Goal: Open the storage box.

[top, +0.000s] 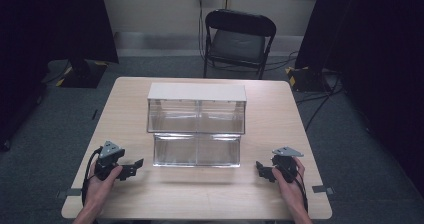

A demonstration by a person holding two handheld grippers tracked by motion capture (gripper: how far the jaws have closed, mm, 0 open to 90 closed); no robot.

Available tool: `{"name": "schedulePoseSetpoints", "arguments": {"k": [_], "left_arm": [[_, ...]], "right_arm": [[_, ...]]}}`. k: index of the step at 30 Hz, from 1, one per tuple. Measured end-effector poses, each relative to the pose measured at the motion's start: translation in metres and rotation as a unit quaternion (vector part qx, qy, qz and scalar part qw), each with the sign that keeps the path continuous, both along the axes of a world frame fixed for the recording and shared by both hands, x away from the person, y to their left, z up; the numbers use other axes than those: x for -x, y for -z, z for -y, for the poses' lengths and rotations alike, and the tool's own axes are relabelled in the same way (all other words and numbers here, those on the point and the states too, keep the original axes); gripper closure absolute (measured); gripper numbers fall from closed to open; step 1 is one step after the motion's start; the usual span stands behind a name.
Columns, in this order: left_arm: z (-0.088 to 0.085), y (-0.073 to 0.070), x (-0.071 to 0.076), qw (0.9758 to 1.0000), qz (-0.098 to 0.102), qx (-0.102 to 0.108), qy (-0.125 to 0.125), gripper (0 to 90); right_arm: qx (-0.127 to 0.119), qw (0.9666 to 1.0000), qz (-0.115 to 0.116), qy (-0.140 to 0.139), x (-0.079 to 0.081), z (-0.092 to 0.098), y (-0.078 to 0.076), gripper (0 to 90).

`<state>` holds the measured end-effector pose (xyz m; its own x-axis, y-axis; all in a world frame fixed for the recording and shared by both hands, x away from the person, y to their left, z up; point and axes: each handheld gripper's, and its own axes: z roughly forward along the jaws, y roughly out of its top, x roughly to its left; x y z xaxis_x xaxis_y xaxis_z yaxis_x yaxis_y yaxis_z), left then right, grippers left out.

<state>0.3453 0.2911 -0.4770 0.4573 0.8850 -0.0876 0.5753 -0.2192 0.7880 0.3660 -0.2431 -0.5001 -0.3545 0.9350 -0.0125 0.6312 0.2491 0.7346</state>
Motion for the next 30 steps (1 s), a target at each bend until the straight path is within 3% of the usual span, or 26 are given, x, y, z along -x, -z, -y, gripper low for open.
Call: {"name": "schedulePoseSetpoints", "arguments": {"k": [5, 9, 12, 15, 20, 30], "left_arm": [[-0.001, -0.004, 0.005, 0.9994, -0.001, 0.027, 0.020, 16.5], [0.001, -0.006, 0.009, 0.9987, -0.002, 0.031, 0.039, 16.2], [0.004, -0.007, 0.010, 0.9991, -0.001, 0.024, 0.034, 17.3], [0.006, -0.007, 0.008, 0.9979, -0.007, 0.042, 0.048, 19.1], [0.011, -0.009, 0.013, 0.9959, -0.004, 0.037, 0.083, 19.2], [0.027, -0.010, 0.014, 0.9930, 0.006, 0.038, 0.112, 17.0]], "right_arm": [[0.000, 1.0000, 0.000, 0.000, 0.000, 0.000, 0.000, 12.6], [0.000, 1.0000, 0.000, 0.000, 0.000, 0.000, 0.000, 12.6], [0.000, 1.0000, 0.000, 0.000, 0.000, 0.000, 0.000, 12.6], [0.000, 1.0000, 0.000, 0.000, 0.000, 0.000, 0.000, 12.6], [0.000, 1.0000, 0.000, 0.000, 0.000, 0.000, 0.000, 12.6], [0.000, 1.0000, 0.000, 0.000, 0.000, 0.000, 0.000, 12.6]]}}
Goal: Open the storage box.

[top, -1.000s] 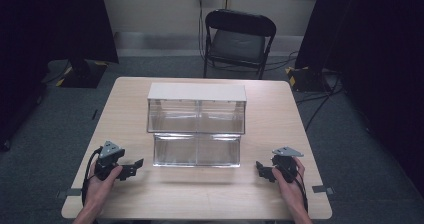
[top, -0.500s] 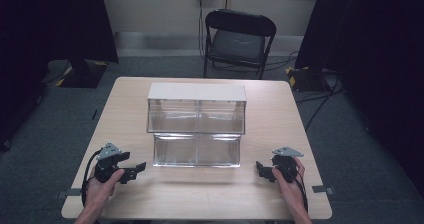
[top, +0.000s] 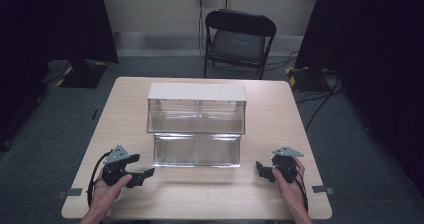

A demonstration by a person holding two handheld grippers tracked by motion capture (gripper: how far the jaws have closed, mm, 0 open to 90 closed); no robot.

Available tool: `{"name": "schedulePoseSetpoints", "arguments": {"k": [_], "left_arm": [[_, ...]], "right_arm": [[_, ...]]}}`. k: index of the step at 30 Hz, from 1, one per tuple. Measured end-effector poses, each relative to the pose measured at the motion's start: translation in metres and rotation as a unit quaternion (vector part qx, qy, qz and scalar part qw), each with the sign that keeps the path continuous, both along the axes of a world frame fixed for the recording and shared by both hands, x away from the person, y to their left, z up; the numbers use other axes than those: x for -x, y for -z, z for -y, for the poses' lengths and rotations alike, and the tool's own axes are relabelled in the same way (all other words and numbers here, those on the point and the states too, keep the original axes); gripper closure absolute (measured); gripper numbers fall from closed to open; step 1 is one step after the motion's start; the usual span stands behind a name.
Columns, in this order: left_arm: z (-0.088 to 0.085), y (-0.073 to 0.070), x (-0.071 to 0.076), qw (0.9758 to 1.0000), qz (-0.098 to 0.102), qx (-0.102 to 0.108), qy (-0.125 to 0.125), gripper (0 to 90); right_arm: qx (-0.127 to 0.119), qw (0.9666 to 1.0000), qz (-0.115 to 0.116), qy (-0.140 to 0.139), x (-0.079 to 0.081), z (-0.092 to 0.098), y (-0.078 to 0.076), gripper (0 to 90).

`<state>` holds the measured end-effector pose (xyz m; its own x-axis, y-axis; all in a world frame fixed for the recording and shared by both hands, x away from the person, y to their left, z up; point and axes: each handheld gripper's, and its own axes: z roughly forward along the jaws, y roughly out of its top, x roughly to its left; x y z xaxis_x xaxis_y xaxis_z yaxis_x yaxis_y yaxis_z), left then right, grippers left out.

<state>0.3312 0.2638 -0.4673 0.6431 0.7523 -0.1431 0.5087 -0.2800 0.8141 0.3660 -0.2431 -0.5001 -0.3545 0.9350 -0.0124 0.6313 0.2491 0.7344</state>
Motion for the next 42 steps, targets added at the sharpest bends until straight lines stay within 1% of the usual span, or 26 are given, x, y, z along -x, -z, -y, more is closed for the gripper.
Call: {"name": "schedulePoseSetpoints", "arguments": {"k": [3, 4, 5, 6, 7, 8, 9, 11, 13, 14, 17, 20, 21, 24, 26, 29, 30, 31, 37, 40, 42], "left_arm": [[0.003, 0.000, -0.001, 1.0000, 0.001, 0.004, 0.005, 16.4], [0.005, 0.001, -0.001, 1.0000, 0.001, 0.001, 0.006, 15.8], [0.007, 0.001, -0.002, 1.0000, 0.005, -0.003, 0.006, 15.9], [0.012, 0.002, -0.002, 0.9999, 0.001, -0.013, 0.003, 16.4], [0.012, 0.002, -0.002, 0.9999, 0.001, -0.013, 0.003, 16.9], [0.014, 0.002, -0.002, 0.9997, 0.005, -0.022, 0.005, 16.9], [0.015, 0.001, -0.002, 0.9996, 0.008, -0.025, 0.007, 17.4], [0.017, 0.001, -0.003, 0.9997, 0.014, -0.021, 0.003, 17.6], [0.019, 0.000, -0.005, 0.9996, 0.016, -0.022, -0.001, 17.6], [0.019, 0.001, -0.005, 0.9997, 0.014, -0.020, -0.001, 17.6], [0.019, 0.001, -0.008, 0.9995, 0.017, -0.026, 0.000, 17.0], [0.021, 0.004, -0.010, 0.9999, 0.004, -0.010, 0.001, 17.2], [0.021, 0.004, -0.010, 0.9999, 0.004, -0.010, 0.001, 17.2], [0.021, 0.003, -0.010, 0.9999, 0.006, -0.006, 0.006, 17.1], [0.020, 0.001, -0.008, 0.9999, 0.010, 0.004, 0.013, 16.5], [0.020, 0.001, -0.007, 0.9998, 0.013, 0.003, 0.016, 16.3], [0.020, 0.001, -0.008, 0.9997, 0.009, 0.014, 0.019, 16.2], [0.020, 0.002, -0.008, 0.9996, 0.009, 0.018, 0.019, 16.2], [0.020, 0.001, -0.006, 0.9995, 0.019, 0.011, 0.025, 18.3], [0.019, -0.001, -0.005, 0.9989, 0.021, 0.027, 0.032, 17.1], [0.020, -0.002, -0.004, 0.9989, 0.024, 0.026, 0.031, 17.1]], "right_arm": [[0.000, 1.0000, 0.000, 0.000, 0.000, 0.000, 0.000, 12.6], [0.000, 1.0000, 0.000, 0.000, 0.000, 0.000, 0.000, 12.6], [0.000, 1.0000, 0.000, 0.000, 0.000, 0.000, 0.000, 12.6], [0.000, 1.0000, 0.000, 0.000, 0.000, 0.000, 0.000, 12.6], [0.000, 1.0000, 0.000, 0.000, 0.000, 0.000, 0.000, 12.6], [0.000, 1.0000, 0.000, 0.000, 0.000, 0.000, 0.000, 12.6], [0.000, 1.0000, 0.000, 0.000, 0.000, 0.000, 0.000, 12.6], [0.000, 1.0000, 0.000, 0.000, 0.000, 0.000, 0.000, 12.6], [0.000, 1.0000, 0.000, 0.000, 0.000, 0.000, 0.000, 12.6], [0.000, 1.0000, 0.000, 0.000, 0.000, 0.000, 0.000, 12.6], [0.000, 1.0000, 0.000, 0.000, 0.000, 0.000, 0.000, 12.6], [0.000, 1.0000, 0.000, 0.000, 0.000, 0.000, 0.000, 12.6], [0.000, 1.0000, 0.000, 0.000, 0.000, 0.000, 0.000, 12.6], [0.000, 1.0000, 0.000, 0.000, 0.000, 0.000, 0.000, 12.6], [0.000, 1.0000, 0.000, 0.000, 0.000, 0.000, 0.000, 12.6], [0.000, 1.0000, 0.000, 0.000, 0.000, 0.000, 0.000, 12.6], [0.000, 1.0000, 0.000, 0.000, 0.000, 0.000, 0.000, 12.6], [0.000, 1.0000, 0.000, 0.000, 0.000, 0.000, 0.000, 12.6], [0.000, 1.0000, 0.000, 0.000, 0.000, 0.000, 0.000, 12.6], [0.000, 1.0000, 0.000, 0.000, 0.000, 0.000, 0.000, 12.6], [0.000, 1.0000, 0.000, 0.000, 0.000, 0.000, 0.000, 12.5]]}}
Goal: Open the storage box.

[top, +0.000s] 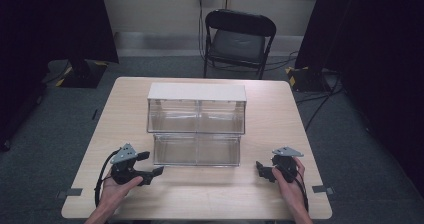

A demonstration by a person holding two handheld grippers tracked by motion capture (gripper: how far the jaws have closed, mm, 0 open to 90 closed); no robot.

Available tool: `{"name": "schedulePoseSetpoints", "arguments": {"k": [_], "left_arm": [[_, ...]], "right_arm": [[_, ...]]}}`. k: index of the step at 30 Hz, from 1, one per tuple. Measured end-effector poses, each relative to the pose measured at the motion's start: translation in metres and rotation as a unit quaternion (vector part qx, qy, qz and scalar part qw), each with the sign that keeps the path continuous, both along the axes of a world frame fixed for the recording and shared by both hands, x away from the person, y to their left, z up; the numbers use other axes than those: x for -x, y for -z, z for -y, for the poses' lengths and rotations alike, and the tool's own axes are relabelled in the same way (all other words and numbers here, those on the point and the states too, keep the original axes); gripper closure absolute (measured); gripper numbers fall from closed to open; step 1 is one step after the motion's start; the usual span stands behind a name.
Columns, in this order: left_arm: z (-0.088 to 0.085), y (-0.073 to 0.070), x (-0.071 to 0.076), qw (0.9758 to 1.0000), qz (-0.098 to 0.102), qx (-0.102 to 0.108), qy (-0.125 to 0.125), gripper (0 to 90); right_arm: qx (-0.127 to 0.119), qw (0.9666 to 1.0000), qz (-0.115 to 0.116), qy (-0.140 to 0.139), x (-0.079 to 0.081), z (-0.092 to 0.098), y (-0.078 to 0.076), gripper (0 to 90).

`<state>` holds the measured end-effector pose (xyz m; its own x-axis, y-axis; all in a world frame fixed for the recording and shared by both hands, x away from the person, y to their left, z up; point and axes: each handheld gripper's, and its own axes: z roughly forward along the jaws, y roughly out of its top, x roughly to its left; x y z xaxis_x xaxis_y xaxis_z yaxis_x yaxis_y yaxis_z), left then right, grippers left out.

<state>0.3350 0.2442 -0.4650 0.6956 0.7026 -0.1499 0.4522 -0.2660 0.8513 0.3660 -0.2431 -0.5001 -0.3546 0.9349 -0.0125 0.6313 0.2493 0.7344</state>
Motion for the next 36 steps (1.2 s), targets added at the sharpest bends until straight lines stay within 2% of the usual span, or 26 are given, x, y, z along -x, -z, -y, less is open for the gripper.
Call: {"name": "schedulePoseSetpoints", "arguments": {"k": [10, 20, 36], "left_arm": [[-0.0008, -0.0002, 0.0000, 1.0000, 0.001, 0.006, 0.003, 16.7], [-0.0014, -0.0046, 0.0011, 0.9998, 0.015, 0.010, 0.002, 15.5], [0.0000, -0.0044, 0.0009, 0.9998, 0.016, 0.013, 0.002, 15.6]], "right_arm": [[0.000, 1.0000, 0.000, 0.000, 0.0000, 0.0000, 0.0000, 12.5], [0.000, 1.0000, 0.000, 0.000, 0.0000, 0.0000, 0.0000, 12.5], [0.000, 1.0000, 0.000, 0.000, 0.0000, 0.0000, 0.0000, 12.5]]}}
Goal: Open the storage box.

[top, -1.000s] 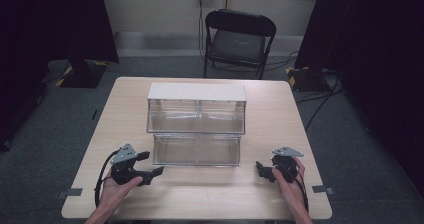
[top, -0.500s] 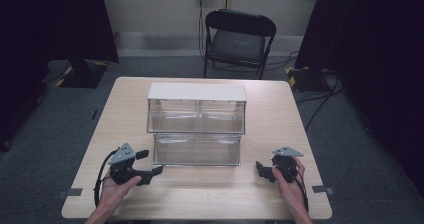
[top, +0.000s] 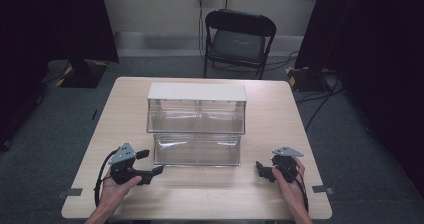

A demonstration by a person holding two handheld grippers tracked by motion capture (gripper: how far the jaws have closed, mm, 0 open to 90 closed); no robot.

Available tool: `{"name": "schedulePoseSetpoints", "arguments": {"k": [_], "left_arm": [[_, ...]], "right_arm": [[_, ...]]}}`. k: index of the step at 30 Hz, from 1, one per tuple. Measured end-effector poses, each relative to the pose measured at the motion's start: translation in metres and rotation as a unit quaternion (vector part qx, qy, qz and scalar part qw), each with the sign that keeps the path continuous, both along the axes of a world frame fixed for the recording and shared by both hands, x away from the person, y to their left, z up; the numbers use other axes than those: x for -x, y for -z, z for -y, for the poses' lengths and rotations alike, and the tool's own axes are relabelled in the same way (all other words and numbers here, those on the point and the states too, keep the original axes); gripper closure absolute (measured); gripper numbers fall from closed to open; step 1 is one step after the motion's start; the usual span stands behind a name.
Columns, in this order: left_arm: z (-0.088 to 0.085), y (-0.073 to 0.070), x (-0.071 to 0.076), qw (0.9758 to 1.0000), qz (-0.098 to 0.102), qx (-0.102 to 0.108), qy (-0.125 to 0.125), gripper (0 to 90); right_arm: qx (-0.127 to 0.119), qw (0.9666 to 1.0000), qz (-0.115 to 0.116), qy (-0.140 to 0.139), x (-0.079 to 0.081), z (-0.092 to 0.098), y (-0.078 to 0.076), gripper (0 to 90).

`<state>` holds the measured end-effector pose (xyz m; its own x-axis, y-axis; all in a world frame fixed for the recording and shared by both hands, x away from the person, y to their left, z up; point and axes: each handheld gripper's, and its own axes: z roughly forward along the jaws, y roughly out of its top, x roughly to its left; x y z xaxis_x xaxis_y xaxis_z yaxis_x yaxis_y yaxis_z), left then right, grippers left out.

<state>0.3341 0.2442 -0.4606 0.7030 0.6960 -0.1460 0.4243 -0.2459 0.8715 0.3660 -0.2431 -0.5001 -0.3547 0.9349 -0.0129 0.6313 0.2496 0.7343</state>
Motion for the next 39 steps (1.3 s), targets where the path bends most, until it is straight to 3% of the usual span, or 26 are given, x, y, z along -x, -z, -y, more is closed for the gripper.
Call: {"name": "schedulePoseSetpoints", "arguments": {"k": [10, 39], "left_arm": [[0.0007, -0.0027, 0.0006, 0.9999, 0.010, 0.002, -0.001, 16.1], [0.0053, -0.0061, -0.0015, 0.9999, 0.005, 0.015, -0.003, 15.3]], "right_arm": [[0.000, 1.0000, 0.000, 0.000, 0.0000, 0.0000, 0.0000, 12.5], [0.000, 1.0000, 0.000, 0.000, 0.0000, 0.0000, 0.0000, 12.5]]}}
